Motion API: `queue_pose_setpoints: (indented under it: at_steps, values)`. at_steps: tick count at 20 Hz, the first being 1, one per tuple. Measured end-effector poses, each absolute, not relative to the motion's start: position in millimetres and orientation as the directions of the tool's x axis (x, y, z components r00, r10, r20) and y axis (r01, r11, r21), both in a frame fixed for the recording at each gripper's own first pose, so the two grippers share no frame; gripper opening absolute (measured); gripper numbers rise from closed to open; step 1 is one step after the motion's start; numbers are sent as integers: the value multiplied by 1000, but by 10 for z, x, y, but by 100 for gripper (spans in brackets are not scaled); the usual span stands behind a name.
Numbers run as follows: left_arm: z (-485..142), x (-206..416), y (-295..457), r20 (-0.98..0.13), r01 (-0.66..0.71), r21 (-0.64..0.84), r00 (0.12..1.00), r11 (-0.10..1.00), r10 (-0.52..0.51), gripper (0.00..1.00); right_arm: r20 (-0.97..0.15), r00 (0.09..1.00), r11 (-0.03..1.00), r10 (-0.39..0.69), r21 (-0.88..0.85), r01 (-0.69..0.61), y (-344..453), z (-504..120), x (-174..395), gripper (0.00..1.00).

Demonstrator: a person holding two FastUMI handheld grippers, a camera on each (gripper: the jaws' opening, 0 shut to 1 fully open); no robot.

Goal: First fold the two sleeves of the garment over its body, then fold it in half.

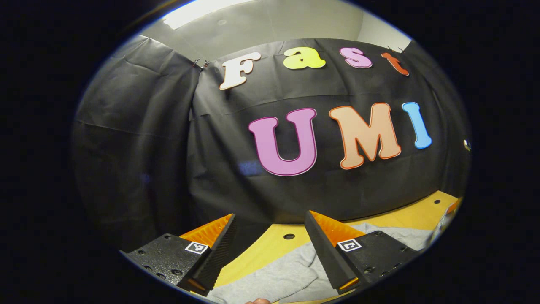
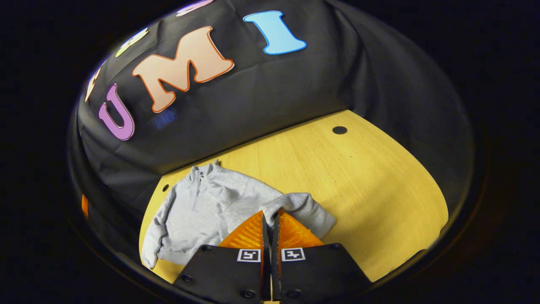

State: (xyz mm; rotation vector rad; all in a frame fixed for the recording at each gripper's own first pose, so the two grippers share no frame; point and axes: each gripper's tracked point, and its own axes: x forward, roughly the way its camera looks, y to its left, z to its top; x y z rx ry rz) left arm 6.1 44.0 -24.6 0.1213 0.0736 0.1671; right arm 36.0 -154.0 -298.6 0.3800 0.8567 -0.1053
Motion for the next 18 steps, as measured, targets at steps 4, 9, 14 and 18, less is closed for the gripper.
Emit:
queue_pose_setpoints:
  at_steps: [4, 9, 14, 18]
  values:
    - [-262, -41, 780, -64, -226, 135, 970, 965, 236, 95, -741, 666, 940, 79, 277, 197, -1209, -2996, 665, 4]
    - [-289, -140, 1122, -70, -283, 151, 953, 947, 296, 95, -717, 681, 959, 148, 272, 78, -576, -2957, 976, 4]
    - [-312, -223, 1432, -71, -326, 158, 938, 932, 340, 95, -699, 683, 953, 212, 304, 15, 11, -2948, 1190, 3]
    - [-363, -331, 1714, -79, -370, 162, 919, 915, 385, 100, -687, 681, 947, 253, 320, -29, 458, -2955, 1378, 3]
